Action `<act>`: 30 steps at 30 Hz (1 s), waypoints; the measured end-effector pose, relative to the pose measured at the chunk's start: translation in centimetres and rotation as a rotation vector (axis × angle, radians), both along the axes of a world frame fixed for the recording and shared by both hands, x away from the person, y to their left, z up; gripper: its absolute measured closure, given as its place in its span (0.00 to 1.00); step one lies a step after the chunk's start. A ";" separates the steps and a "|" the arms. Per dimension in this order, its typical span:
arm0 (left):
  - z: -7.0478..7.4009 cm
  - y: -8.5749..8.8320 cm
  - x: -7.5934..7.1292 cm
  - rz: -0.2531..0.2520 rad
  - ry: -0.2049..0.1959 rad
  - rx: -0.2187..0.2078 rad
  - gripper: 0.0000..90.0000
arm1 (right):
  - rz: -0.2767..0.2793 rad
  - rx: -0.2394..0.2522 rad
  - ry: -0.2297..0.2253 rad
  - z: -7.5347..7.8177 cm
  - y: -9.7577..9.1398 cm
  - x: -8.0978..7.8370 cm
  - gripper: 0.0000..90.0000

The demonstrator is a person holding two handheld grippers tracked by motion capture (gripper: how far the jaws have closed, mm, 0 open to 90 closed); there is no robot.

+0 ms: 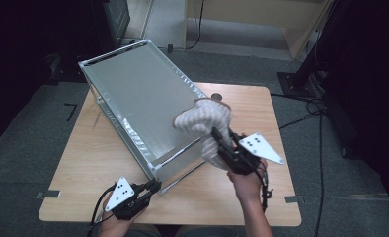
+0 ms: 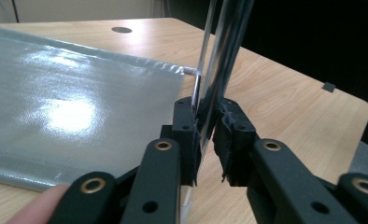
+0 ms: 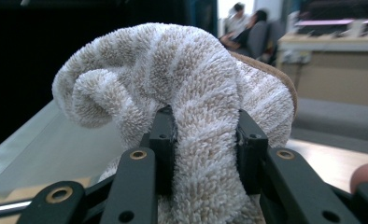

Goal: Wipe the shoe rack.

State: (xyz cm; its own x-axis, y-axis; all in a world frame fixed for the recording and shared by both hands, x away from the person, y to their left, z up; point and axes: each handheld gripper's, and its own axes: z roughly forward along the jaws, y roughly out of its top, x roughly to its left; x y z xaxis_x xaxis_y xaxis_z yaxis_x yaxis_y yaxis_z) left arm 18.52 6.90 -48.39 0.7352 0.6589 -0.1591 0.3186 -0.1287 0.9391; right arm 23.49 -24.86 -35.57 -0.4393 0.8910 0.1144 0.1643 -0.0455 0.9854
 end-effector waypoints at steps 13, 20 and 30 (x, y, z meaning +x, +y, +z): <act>-0.1 0.1 -0.1 -0.001 -0.020 0.016 0.90 | 0.146 -0.140 -0.011 -1.8 8.1 -1.4 0.74; -0.1 0.4 -0.4 -0.002 -0.020 0.021 0.90 | -0.079 -0.124 -0.012 -2.2 2.1 0.2 0.73; -0.1 3.1 -0.2 0.044 -0.009 0.014 0.90 | -0.388 -0.053 0.027 -3.0 -8.2 0.1 0.72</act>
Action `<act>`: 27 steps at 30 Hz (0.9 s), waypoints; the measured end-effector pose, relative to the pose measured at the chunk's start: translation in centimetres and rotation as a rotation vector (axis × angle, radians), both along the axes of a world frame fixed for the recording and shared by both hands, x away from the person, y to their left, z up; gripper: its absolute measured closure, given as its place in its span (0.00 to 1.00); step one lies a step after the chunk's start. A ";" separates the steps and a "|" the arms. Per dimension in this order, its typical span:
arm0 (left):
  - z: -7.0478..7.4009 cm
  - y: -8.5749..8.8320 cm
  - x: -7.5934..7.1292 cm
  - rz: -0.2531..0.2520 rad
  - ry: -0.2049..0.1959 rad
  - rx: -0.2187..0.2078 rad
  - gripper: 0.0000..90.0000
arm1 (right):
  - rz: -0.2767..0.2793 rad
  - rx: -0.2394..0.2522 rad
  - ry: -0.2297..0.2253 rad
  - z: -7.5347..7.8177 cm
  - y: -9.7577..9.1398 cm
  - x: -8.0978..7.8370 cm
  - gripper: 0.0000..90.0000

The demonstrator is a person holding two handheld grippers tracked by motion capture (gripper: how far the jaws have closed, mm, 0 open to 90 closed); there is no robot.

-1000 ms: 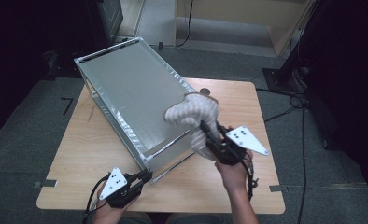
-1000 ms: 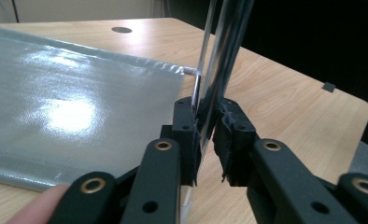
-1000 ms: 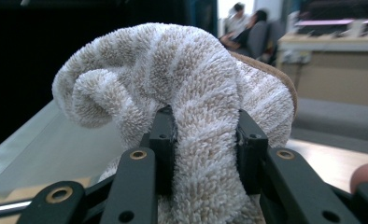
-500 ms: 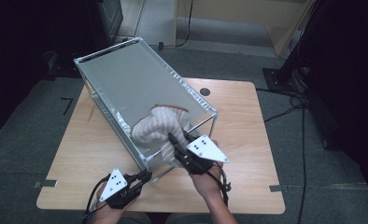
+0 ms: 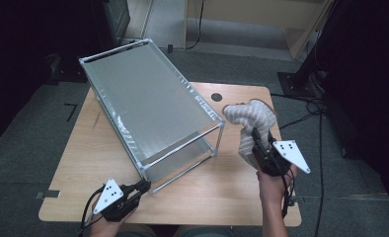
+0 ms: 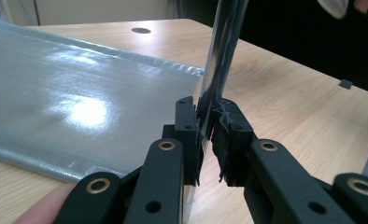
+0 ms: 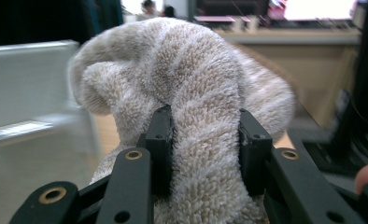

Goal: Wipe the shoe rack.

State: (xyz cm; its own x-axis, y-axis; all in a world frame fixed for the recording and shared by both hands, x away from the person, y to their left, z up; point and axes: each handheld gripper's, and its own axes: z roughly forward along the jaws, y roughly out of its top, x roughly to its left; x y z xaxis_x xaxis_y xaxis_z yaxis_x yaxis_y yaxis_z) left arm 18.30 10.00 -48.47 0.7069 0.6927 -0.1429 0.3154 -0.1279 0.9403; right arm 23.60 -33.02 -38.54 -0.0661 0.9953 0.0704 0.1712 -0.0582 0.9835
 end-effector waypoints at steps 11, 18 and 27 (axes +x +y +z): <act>-0.3 3.6 -0.4 0.027 0.029 -0.047 0.88 | -0.004 -0.007 0.271 -8.9 -1.2 6.2 0.53; -0.3 4.0 -0.5 0.073 0.027 -0.038 0.88 | 0.211 -0.049 0.171 -7.4 1.7 4.2 0.32; -0.2 4.9 -0.3 0.083 0.024 -0.027 0.89 | 0.516 -0.002 0.169 -8.8 6.8 3.5 0.46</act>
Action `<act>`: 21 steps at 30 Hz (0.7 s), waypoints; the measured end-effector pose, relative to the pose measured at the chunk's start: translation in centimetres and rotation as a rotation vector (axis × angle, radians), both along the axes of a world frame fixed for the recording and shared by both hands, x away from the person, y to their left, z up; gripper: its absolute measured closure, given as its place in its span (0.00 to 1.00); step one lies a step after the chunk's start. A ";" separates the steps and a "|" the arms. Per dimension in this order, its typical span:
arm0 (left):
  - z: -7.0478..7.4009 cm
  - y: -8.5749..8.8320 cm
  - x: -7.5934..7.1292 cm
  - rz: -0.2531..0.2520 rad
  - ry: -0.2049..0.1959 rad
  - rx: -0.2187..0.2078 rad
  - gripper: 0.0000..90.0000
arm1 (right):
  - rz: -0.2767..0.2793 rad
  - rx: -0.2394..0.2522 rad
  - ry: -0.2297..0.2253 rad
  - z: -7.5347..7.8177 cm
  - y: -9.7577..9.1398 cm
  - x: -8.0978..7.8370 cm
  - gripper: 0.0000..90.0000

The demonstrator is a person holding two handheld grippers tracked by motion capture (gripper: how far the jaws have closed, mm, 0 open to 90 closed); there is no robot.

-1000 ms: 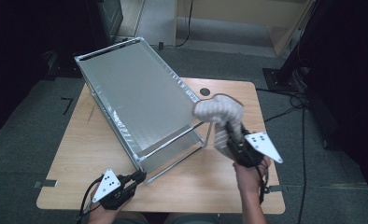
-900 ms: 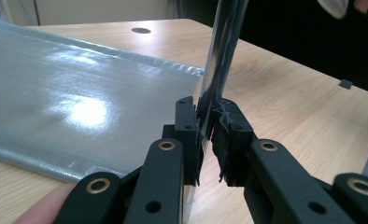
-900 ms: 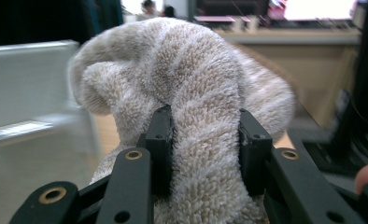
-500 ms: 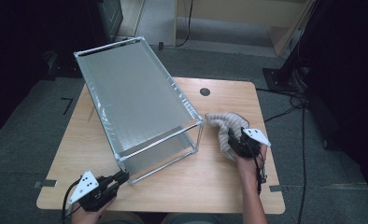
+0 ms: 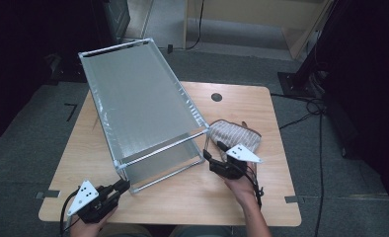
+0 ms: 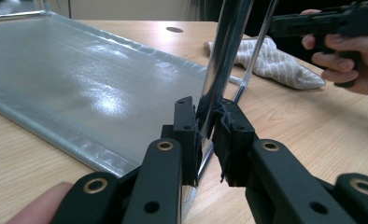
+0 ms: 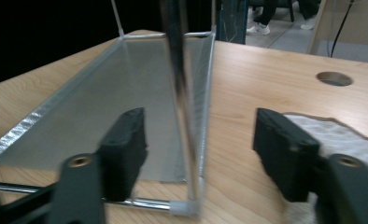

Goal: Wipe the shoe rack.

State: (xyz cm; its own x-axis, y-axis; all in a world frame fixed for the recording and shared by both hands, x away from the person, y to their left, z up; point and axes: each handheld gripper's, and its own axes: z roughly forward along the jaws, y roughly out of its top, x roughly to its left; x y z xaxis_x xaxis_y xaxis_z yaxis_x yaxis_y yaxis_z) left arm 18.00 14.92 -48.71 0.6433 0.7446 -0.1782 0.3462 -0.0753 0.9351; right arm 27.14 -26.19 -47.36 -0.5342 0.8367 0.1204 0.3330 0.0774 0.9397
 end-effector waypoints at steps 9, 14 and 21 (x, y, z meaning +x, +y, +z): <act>0.0 1.0 0.0 0.039 0.000 0.006 0.89 | -0.021 -0.034 -0.022 -0.8 2.5 -0.5 0.90; 0.1 1.1 -0.1 0.048 -0.009 0.029 0.90 | -0.035 -0.070 -0.044 -0.8 2.5 -2.0 0.91; -0.2 1.8 -0.5 0.048 -0.012 0.009 0.89 | 0.011 -0.083 -0.050 -0.8 2.0 -5.0 0.91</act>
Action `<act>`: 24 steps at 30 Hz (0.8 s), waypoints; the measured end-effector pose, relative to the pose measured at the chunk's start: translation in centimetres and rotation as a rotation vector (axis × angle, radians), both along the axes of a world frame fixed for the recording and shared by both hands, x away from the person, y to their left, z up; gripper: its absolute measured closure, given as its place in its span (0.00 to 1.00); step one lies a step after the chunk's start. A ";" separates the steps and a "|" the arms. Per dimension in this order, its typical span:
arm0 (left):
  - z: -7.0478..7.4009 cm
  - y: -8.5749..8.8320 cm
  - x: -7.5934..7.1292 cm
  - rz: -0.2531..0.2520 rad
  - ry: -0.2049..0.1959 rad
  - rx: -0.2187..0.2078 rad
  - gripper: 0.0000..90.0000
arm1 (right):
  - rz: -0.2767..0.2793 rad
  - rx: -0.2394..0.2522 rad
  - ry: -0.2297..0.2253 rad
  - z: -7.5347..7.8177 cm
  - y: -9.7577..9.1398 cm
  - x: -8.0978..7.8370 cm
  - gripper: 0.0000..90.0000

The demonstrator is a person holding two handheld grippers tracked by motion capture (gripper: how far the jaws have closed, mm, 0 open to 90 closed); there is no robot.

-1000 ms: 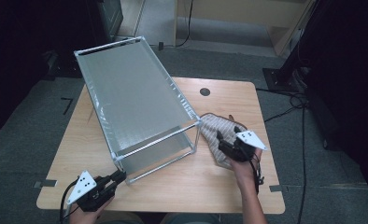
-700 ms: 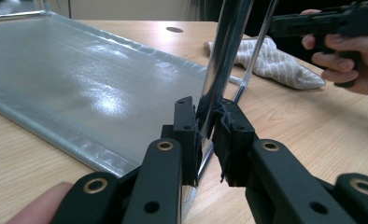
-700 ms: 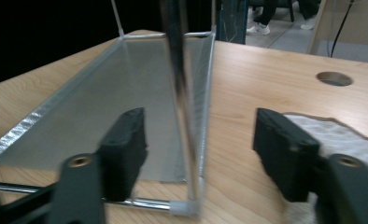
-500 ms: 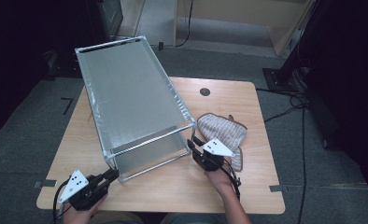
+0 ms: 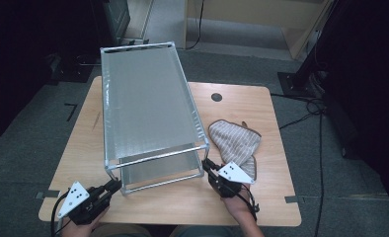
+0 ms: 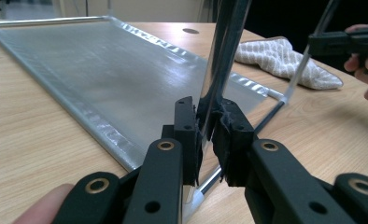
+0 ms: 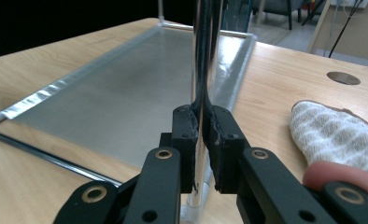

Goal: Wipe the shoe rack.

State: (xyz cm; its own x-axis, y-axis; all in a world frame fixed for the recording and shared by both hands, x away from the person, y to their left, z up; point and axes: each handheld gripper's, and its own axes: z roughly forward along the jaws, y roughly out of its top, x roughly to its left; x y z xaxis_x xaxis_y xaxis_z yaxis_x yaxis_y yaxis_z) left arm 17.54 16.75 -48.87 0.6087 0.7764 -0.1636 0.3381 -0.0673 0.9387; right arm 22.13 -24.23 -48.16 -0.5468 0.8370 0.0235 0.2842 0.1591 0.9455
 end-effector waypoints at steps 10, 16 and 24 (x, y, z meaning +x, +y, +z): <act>-0.1 1.6 -0.3 -0.046 -0.016 0.004 0.89 | 0.051 0.005 -0.008 -0.1 0.0 -4.0 0.91; -0.2 3.5 -0.2 -0.092 -0.031 -0.049 0.76 | 0.181 0.015 -0.016 0.3 -0.6 -4.9 0.61; 0.2 6.4 -0.1 -0.132 -0.077 -0.143 0.57 | 0.141 0.066 -0.051 0.8 -3.5 -4.5 0.39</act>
